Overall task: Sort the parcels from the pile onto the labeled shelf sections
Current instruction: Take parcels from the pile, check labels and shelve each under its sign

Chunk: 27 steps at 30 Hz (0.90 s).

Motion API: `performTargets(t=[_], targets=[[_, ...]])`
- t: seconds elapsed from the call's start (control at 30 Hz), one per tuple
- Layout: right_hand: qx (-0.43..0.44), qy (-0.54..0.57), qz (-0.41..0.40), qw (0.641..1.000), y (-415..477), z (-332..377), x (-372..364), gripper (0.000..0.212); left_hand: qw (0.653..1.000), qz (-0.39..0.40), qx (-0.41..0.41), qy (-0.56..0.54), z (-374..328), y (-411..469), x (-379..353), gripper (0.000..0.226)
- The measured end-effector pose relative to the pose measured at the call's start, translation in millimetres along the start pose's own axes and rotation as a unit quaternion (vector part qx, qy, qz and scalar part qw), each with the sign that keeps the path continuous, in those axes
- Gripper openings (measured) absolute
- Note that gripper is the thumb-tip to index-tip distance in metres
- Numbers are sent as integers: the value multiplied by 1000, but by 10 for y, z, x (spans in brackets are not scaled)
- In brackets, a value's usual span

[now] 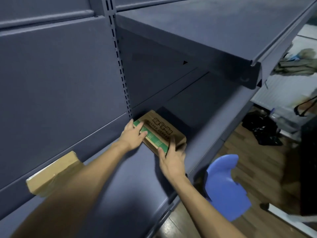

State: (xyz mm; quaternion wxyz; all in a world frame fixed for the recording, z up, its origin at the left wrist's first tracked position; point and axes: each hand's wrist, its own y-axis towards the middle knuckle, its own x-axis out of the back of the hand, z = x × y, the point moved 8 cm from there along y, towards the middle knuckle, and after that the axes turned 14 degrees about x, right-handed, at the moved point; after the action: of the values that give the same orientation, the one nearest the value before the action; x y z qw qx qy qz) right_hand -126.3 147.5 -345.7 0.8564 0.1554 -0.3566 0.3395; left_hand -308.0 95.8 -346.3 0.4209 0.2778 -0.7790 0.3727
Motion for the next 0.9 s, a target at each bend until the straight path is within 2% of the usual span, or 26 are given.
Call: performTargets(t=[0.2, 0.4, 0.6, 0.7, 0.77, 0.83, 0.9], targets=[[-8, 56, -21, 998, 32, -5, -22, 62, 996, -1, -11, -90, 80, 42, -7, 59], [-7, 100, -36, 994, -68, 19, 146, 50, 984, -43, 31, -169, 242, -387, 137, 38], [57, 144, -63, 986, -680, 317, 400, 33, 942, -98, 60, -314, 687, -1583, 332, 17], [99, 194, -47, 975, -1229, 574, 495, 23, 907, -142, 94, -386, 1040, -2436, 287, 24], [121, 227, -23, 966, -1642, 721, 535, 25, 890, -154, 123, -412, 1263, -3000, 163, 25], [145, 234, -10, 961, -2030, 795, 518, 29, 895, -167, 142, -389, 1431, -3508, 23, 24], [164, 221, -6, 961, -2345, 841, 456, 31, 899, -188, 138, -371, 1565, -3929, -85, 36]])
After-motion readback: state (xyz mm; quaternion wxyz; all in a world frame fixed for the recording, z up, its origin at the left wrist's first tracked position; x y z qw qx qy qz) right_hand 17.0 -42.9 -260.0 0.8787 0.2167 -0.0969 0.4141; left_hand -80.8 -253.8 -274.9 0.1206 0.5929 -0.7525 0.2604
